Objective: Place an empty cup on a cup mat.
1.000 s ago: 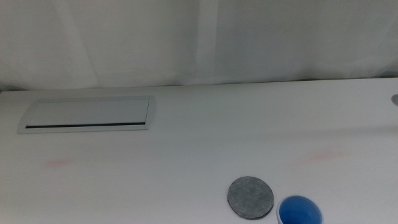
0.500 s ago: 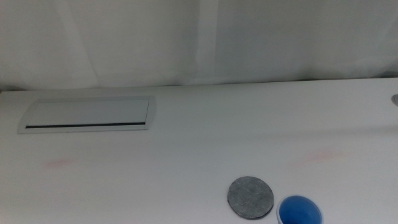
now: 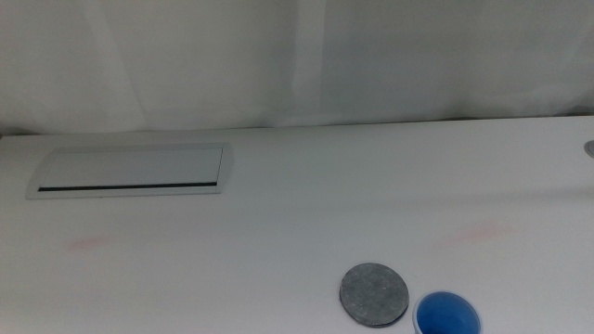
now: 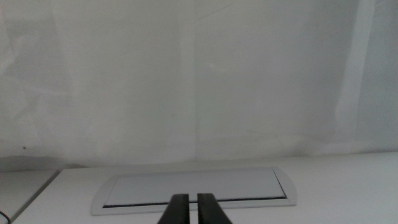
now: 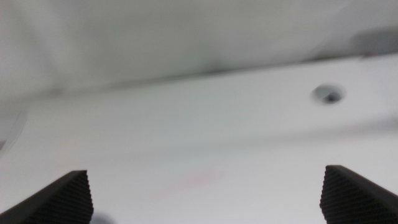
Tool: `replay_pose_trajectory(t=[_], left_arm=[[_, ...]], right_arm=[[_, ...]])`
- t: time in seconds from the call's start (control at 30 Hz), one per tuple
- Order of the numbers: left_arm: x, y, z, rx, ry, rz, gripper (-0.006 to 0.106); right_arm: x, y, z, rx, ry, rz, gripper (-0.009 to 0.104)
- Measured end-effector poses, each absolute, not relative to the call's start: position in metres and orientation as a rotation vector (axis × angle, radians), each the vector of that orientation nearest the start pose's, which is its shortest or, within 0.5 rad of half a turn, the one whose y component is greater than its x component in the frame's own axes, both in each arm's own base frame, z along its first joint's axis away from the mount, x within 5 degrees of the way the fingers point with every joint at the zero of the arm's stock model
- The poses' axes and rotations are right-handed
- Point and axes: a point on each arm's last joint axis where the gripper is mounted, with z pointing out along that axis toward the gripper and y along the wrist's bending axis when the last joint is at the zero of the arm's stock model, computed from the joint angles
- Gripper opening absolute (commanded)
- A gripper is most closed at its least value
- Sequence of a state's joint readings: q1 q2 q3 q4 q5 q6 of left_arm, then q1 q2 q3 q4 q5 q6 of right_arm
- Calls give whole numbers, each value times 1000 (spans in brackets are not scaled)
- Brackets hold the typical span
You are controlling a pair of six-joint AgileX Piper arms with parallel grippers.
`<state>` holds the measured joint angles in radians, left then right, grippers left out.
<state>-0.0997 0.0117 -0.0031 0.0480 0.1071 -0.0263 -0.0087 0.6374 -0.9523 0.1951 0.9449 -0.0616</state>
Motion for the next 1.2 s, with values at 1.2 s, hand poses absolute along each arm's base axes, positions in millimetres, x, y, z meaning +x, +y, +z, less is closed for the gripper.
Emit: replay_pose_trajectory(t=[1.2], left_arm=[[57, -5, 204, 93, 1597, -57, -3]], right_arm=[[185, 99, 256, -601, 2866, 341, 103]])
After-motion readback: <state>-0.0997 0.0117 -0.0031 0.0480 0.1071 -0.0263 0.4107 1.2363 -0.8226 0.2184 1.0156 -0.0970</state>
